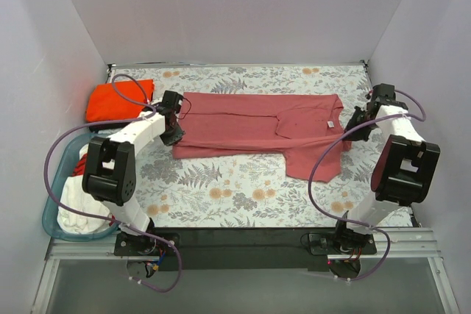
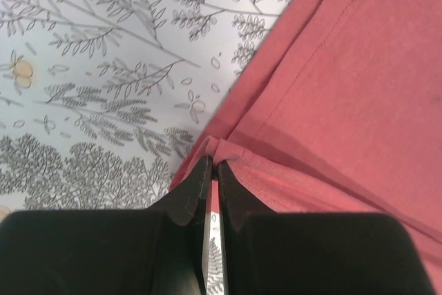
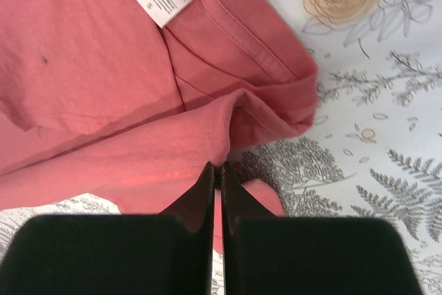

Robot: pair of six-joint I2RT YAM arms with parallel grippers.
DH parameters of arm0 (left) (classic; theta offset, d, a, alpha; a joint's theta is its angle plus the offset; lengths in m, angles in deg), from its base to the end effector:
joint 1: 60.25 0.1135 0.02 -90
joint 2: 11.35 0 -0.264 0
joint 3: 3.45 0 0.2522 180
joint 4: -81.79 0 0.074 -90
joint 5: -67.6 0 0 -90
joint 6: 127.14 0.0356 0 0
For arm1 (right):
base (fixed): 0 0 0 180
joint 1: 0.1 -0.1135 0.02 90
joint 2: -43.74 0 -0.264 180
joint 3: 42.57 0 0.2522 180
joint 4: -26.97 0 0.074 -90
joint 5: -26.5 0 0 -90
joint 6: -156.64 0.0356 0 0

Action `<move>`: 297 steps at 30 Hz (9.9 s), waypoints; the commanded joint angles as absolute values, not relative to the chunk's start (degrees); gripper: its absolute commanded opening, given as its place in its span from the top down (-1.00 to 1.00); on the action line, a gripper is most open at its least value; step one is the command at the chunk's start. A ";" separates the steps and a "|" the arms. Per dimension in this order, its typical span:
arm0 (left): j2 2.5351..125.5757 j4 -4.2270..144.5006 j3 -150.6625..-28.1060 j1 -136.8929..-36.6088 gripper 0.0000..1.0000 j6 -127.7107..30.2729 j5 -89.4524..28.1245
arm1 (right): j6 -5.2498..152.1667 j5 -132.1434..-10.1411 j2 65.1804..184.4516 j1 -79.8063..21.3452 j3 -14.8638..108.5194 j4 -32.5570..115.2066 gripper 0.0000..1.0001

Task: Fold and stack the t-shirts
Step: Fold the tshirt

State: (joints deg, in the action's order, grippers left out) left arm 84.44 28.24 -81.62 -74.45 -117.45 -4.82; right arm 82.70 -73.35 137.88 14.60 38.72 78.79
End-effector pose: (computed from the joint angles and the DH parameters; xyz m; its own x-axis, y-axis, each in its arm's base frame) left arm 0.3146 -0.0685 0.1977 -0.2918 -0.8955 -0.3361 -0.8810 0.3884 -0.2700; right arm 0.3223 -0.0783 0.2221 -0.7906 0.4892 -0.3684 0.4141 0.8702 0.2669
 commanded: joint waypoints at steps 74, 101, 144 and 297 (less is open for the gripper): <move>55.89 40.00 -57.56 -83.54 -0.25 -115.71 5.19 | 82.29 -63.06 136.80 -1.95 41.84 76.24 0.97; 60.81 39.38 -58.08 -83.63 -0.25 -116.15 5.46 | 87.21 -71.85 170.13 2.00 81.50 75.97 0.11; 76.36 40.43 -69.86 -71.77 -0.24 -126.08 -12.12 | 98.64 -90.22 139.10 26.53 11.80 36.51 -0.27; 88.41 45.09 -87.97 -111.67 -0.18 -117.65 -7.73 | 82.11 -85.92 146.56 9.39 30.25 34.84 0.13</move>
